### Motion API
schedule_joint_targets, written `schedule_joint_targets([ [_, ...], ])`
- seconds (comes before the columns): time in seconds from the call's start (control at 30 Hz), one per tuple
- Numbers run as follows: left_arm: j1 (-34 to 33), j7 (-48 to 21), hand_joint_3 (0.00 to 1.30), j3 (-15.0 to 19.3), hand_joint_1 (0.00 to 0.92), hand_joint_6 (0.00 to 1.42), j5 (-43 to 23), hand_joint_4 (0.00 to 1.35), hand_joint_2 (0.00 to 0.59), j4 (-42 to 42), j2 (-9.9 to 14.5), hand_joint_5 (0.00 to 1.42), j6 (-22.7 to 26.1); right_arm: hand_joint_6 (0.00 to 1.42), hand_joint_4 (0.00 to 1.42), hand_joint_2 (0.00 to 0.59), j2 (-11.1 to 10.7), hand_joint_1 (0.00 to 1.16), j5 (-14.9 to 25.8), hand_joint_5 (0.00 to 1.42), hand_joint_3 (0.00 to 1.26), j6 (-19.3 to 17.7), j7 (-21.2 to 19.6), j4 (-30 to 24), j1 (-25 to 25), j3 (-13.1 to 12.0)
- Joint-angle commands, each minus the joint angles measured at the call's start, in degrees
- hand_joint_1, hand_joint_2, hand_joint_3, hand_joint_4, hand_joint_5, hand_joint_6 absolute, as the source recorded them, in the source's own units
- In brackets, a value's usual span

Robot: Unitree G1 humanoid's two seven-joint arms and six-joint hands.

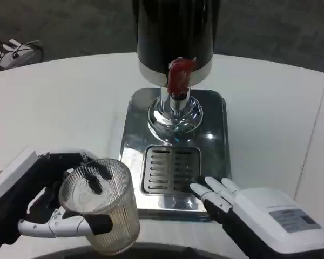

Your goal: Grasp the cup under the faucet to collect the drink, then remove the cup.

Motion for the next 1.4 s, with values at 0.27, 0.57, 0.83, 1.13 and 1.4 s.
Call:
schedule_joint_targets([
  [0.27,-7.99,4.44,1.01,0.01,0.595,1.42,4.16,1.12,0.0,6.44,-1.49,1.29,2.02,0.1,0.0,0.423,0.93,0.38,-0.1,0.0,0.09,0.13,0.15,-1.8,2.38,-1.92],
  [0.57,-20.46,8.43,1.01,-4.11,0.595,1.42,9.33,1.12,0.0,17.19,-1.57,1.29,2.58,0.1,0.0,0.423,1.17,0.38,0.55,0.0,0.09,-0.27,-0.37,-3.07,4.14,-2.64],
  [0.83,-29.21,11.23,1.01,-11.09,0.595,1.42,14.21,1.12,0.0,25.87,-3.72,1.3,1.11,0.11,0.0,0.423,1.41,0.38,1.76,0.0,0.09,-1.19,-0.7,-3.37,4.69,-4.06],
  [1.13,-33.83,13.69,1.01,-15.74,0.595,1.42,17.4,1.12,0.0,32.22,-4.25,1.3,-0.7,0.12,0.0,0.423,2.77,0.38,4.17,0.0,0.09,-4.96,-0.95,-3.37,6.3,-6.89],
  [1.4,-36.45,14.76,1.01,-17.68,0.595,1.42,18.72,1.12,0.0,33.74,-4.69,1.3,0.02,0.13,0.0,0.423,4.45,0.38,5.68,0.0,0.09,-7.98,-1.15,-3.37,7.79,-8.58],
])
